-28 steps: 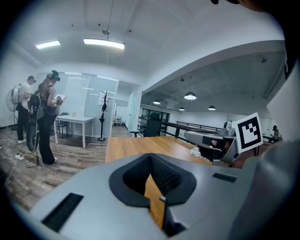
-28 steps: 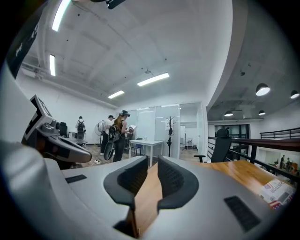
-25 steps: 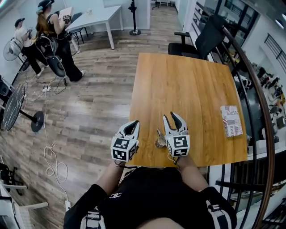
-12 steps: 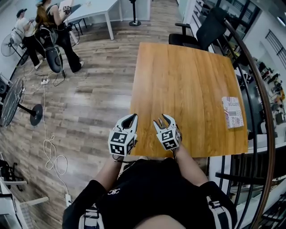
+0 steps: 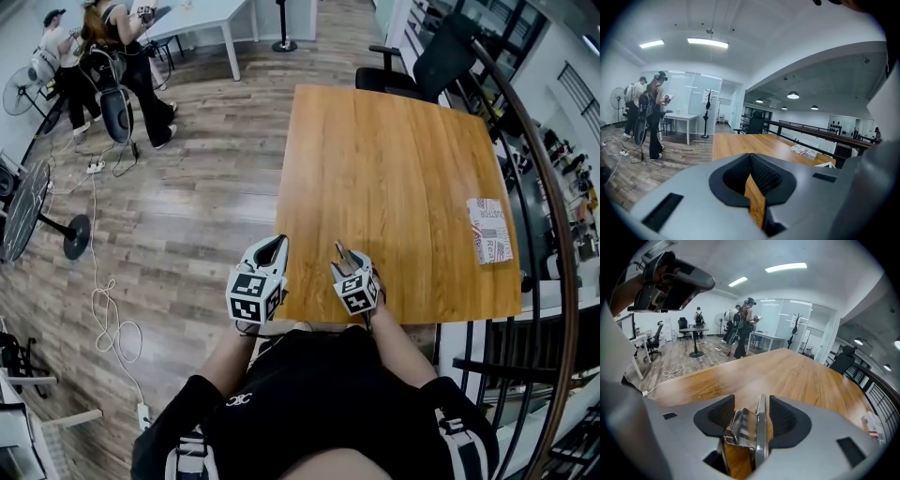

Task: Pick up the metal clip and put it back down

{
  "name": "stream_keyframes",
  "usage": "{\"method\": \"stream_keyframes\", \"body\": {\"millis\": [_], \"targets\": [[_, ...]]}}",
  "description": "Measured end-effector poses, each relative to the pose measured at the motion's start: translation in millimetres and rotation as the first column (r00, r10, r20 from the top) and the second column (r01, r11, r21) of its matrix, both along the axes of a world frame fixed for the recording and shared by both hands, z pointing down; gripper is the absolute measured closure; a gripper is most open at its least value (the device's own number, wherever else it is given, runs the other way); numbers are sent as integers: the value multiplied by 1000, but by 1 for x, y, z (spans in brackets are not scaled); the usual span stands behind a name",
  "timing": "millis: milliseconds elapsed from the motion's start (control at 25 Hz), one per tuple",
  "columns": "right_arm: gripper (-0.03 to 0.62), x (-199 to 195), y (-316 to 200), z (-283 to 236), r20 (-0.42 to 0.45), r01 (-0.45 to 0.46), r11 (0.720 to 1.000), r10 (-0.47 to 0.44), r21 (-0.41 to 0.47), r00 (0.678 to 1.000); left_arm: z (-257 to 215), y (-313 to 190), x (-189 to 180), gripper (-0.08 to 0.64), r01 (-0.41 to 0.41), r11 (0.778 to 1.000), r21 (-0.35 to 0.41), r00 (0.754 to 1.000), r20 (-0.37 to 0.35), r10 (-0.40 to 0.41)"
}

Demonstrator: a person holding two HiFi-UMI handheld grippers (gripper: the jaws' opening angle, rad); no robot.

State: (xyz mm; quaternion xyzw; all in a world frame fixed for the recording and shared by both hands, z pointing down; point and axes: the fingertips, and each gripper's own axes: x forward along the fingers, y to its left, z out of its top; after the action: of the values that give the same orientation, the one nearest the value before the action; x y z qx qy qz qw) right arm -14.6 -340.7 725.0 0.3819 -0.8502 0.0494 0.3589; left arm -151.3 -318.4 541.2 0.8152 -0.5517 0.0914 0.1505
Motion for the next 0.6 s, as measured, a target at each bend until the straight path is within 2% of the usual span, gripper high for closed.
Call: {"method": "stream_keyframes", "body": {"millis": [160, 400, 600], "targets": [[344, 4, 1, 12, -24, -17, 999, 16, -28, 1000, 0, 2, 1, 541, -3, 1000, -1, 1000, -1, 3], [394, 22, 12, 41, -116, -68, 990, 55, -120, 992, -1, 5, 2, 541, 0, 1000, 6, 1000, 3, 0], [461, 26, 11, 35, -147, -76, 995, 66, -69, 987, -3, 7, 1, 541, -1, 1000, 8, 1000, 5, 1]]}}
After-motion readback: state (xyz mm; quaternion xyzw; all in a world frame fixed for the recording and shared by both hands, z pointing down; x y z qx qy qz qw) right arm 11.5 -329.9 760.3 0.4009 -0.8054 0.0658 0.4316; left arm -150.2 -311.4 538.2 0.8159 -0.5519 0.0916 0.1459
